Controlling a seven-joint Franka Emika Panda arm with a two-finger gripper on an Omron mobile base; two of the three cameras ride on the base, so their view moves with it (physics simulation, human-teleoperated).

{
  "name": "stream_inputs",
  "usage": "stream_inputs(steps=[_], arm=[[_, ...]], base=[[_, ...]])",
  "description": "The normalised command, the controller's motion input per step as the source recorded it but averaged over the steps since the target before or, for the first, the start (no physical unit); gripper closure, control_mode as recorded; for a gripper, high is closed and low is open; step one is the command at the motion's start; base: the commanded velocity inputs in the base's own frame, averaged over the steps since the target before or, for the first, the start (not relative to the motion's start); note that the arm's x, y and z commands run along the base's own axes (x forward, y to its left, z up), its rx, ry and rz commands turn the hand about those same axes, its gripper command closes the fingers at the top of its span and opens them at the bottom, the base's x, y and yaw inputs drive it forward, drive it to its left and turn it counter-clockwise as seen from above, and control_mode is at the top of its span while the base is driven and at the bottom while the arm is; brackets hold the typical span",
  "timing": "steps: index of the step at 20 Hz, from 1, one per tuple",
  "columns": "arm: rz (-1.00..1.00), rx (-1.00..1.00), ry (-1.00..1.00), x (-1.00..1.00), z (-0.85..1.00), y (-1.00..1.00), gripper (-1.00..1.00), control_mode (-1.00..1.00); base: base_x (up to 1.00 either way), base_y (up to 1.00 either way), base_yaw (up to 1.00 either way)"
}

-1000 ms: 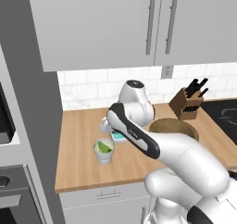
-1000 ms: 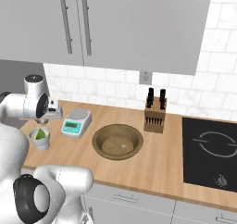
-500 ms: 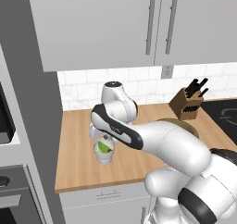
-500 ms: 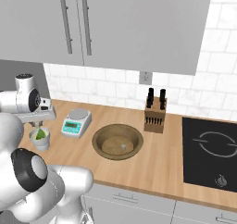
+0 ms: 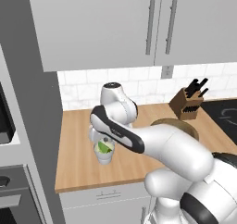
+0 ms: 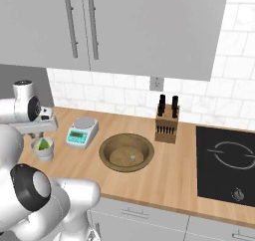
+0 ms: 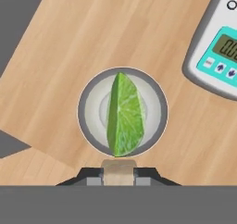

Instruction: Grab a lemon wedge from the fridge and one ice cube from the ice bowl, and put them in the glass of lemonade.

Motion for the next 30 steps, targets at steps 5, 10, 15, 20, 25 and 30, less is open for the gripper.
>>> stream_inputs(steps=[5,10,15,20,25,30], arm=[[0.00,0.00,0.00,-0.18,-0.01,0.00,1.00,-1.00],[0.00,0.00,0.00,0.08,0.00,-0.04,1.00,-1.00],[0.00,0.00,0.00,0.26,0.01,-0.03,1.00,-1.00],[0.00,0.00,0.02,0.29,0.00,0.00,1.00,-1.00],[0.00,0.00,0.04,0.15,-0.04,0.00,1.00,-1.00],[-0.02,0.00,0.07,0.04,-0.26,0.00,1.00,-1.00]], base=[[0.00,0.00,0.00],[0.00,0.00,0.00],[0.00,0.00,0.00],[0.00,0.00,0.00],[0.00,0.00,0.00],[0.00,0.00,0.00]])
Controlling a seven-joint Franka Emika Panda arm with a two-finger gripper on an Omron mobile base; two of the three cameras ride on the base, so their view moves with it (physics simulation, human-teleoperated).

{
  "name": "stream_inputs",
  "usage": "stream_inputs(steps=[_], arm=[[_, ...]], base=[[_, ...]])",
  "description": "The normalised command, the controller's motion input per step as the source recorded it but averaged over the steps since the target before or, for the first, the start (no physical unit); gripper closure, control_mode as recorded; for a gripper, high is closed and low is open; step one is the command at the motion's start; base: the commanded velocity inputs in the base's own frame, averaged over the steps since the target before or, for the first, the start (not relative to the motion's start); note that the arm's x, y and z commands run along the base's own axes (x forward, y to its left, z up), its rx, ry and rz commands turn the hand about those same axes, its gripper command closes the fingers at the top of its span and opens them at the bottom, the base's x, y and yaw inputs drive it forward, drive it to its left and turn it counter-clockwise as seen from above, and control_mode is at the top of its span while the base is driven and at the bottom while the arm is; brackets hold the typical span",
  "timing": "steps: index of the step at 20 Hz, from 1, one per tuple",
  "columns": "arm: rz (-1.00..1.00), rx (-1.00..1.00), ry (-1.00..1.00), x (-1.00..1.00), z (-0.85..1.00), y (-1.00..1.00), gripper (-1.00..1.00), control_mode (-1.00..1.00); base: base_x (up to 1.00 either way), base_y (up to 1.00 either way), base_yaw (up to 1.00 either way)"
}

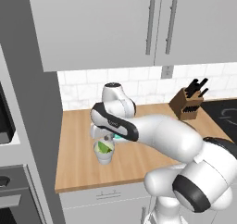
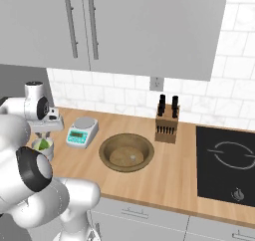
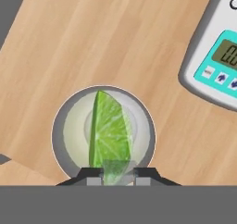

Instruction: Grab a lemon wedge from the fridge and one ice cube from the ice bowl, and put them in the glass of lemonade.

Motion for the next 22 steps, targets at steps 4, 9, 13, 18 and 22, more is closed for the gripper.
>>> stream_inputs(steps=[4,9,13,18,22], arm=[[-0.11,0.00,-0.04,0.03,-0.01,0.03,1.00,-1.00],[-0.10,0.00,-0.10,0.00,0.07,0.06,1.00,-1.00],[-0.02,0.00,-0.01,0.00,0.00,0.01,1.00,-1.00],[-0.01,0.00,0.00,0.05,-0.01,0.00,1.00,-1.00],[0.00,0.00,0.00,0.18,0.00,-0.01,1.00,-1.00]], base=[[0.00,0.00,0.00],[0.00,0.00,0.00],[0.00,0.00,0.00],[0.00,0.00,0.00],[0.00,0.00,0.00]])
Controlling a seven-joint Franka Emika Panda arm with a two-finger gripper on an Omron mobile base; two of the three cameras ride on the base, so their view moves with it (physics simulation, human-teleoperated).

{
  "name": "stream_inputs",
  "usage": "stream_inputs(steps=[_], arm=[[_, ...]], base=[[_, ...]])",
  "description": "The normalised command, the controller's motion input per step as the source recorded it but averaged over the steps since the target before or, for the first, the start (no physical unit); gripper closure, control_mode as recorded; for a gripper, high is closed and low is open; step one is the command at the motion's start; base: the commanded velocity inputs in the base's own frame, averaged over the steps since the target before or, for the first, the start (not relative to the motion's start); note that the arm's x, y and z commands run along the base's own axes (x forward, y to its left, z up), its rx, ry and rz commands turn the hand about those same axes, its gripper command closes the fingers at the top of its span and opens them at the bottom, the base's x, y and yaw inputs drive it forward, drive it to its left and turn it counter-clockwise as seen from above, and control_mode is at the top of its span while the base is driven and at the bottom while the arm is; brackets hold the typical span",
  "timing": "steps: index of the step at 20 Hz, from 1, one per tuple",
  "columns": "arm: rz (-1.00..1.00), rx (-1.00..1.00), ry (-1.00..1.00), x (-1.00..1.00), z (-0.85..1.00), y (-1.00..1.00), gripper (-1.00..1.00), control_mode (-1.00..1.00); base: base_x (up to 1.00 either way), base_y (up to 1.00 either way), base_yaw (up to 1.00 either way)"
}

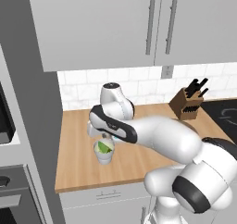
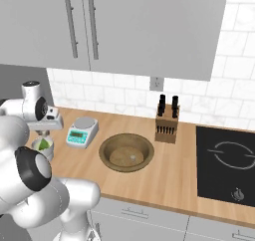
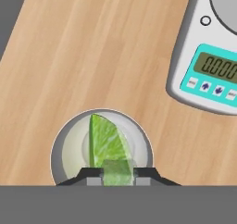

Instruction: Grab a lemon wedge from the fridge and one ice cube from the ice bowl, and put them in the glass of lemonade.

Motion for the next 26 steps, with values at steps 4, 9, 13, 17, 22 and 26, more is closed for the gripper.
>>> stream_inputs(steps=[4,9,13,17,22,26], arm=[[0.00,0.00,0.00,0.04,0.00,0.00,1.00,-1.00],[0.00,0.00,0.00,0.00,0.00,0.00,-1.00,-1.00],[0.00,0.00,0.00,0.00,0.00,0.00,-1.00,-1.00],[0.00,0.00,0.00,0.00,0.00,0.00,-1.00,-1.00],[0.00,0.00,0.00,0.00,0.00,0.00,-1.00,-1.00],[0.00,0.00,-0.01,-0.01,0.00,0.00,-1.00,-1.00]], base=[[0.00,0.00,0.00],[0.00,0.00,0.00],[0.00,0.00,0.00],[0.00,0.00,0.00],[0.00,0.00,0.00],[0.00,0.00,0.00]])
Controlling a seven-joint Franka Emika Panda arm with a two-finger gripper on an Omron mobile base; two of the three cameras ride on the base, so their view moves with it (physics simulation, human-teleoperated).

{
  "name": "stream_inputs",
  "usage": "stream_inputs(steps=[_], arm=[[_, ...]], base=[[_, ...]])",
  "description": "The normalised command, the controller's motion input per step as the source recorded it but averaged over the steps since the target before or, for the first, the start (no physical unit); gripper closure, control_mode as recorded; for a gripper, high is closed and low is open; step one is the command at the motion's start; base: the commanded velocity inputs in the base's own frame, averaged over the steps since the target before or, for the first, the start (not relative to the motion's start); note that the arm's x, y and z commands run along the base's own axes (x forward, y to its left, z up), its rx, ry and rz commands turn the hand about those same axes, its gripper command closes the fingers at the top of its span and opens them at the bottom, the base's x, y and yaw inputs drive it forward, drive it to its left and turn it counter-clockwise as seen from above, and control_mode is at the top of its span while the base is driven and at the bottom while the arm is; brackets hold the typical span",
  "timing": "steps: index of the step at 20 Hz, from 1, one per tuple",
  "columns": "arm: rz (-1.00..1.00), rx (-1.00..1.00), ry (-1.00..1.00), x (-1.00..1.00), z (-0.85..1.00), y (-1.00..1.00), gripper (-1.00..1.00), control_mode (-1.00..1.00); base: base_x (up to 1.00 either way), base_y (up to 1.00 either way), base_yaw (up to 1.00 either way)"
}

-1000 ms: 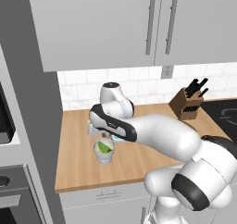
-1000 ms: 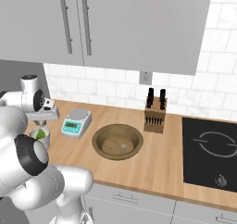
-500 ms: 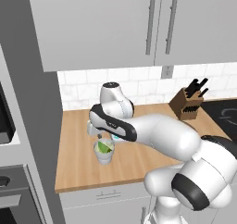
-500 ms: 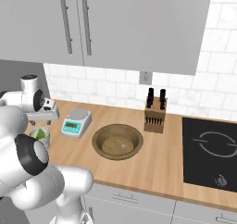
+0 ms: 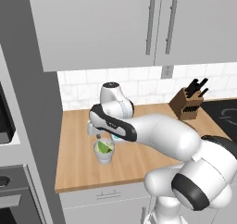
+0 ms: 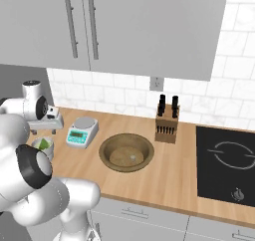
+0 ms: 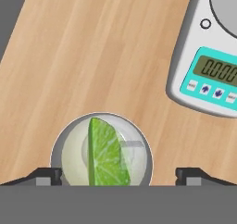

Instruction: Grab a lemon wedge from the fridge and one ice cube from the ice bowl, and put them in the glass of lemonade.

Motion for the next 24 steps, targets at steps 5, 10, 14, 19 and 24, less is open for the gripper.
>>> stream_inputs(steps=[5,10,14,19,24], arm=[[0.00,0.10,-0.13,-0.18,0.13,-0.12,-1.00,-1.00],[-0.01,0.08,-0.02,-0.04,0.14,-0.18,-1.00,-1.00],[-0.05,0.05,0.00,-0.09,0.00,-0.23,-1.00,-1.00],[-0.05,0.01,0.00,-0.28,0.00,-0.04,-1.00,-1.00],[-0.06,0.02,0.00,-0.57,0.04,-0.23,-1.00,-1.00]], base=[[0.00,0.00,0.00],[0.00,0.00,0.00],[0.00,0.00,0.00],[0.00,0.00,0.00],[0.00,0.00,0.00]])
